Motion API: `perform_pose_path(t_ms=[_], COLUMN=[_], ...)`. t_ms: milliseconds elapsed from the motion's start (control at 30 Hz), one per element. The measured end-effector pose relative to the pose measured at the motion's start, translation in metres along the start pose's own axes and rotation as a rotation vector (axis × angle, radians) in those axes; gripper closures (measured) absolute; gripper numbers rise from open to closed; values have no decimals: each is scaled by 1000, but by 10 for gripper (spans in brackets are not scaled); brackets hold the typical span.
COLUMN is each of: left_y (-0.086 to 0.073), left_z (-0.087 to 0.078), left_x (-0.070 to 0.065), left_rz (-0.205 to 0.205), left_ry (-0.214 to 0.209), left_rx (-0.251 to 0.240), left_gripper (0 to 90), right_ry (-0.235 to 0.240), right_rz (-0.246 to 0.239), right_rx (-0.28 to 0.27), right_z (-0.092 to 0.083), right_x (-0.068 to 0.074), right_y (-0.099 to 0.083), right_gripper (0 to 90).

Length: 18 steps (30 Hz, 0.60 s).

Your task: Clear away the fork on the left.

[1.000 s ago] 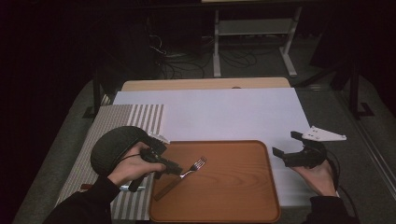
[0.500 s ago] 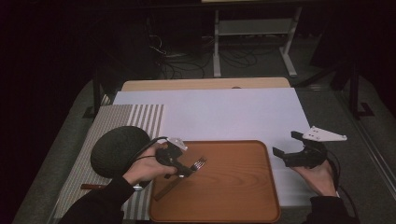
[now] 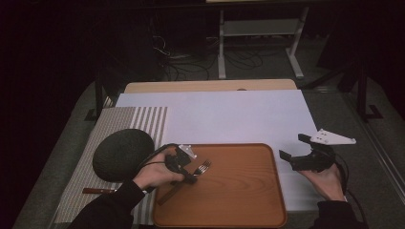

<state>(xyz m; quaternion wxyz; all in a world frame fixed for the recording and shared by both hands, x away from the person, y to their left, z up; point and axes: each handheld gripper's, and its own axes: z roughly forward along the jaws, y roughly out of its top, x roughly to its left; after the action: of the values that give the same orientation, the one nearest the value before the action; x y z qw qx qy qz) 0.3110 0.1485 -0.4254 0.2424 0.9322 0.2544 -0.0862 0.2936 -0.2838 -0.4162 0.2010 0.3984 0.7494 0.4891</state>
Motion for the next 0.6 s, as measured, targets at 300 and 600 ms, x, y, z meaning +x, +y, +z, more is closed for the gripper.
perform_pose_path(t_ms=[300, 600], left_y=[-7, -21], left_z=[-7, -18], left_x=[16, 32], left_rz=[-53, -136], left_ry=[32, 57], left_rx=[-29, -64], left_gripper=[895, 895], right_ry=[-2, -2], right_rz=[0, 0], right_rx=[2, 3], right_z=[0, 0], right_x=[0, 0], right_y=[0, 0], right_gripper=[0, 0])
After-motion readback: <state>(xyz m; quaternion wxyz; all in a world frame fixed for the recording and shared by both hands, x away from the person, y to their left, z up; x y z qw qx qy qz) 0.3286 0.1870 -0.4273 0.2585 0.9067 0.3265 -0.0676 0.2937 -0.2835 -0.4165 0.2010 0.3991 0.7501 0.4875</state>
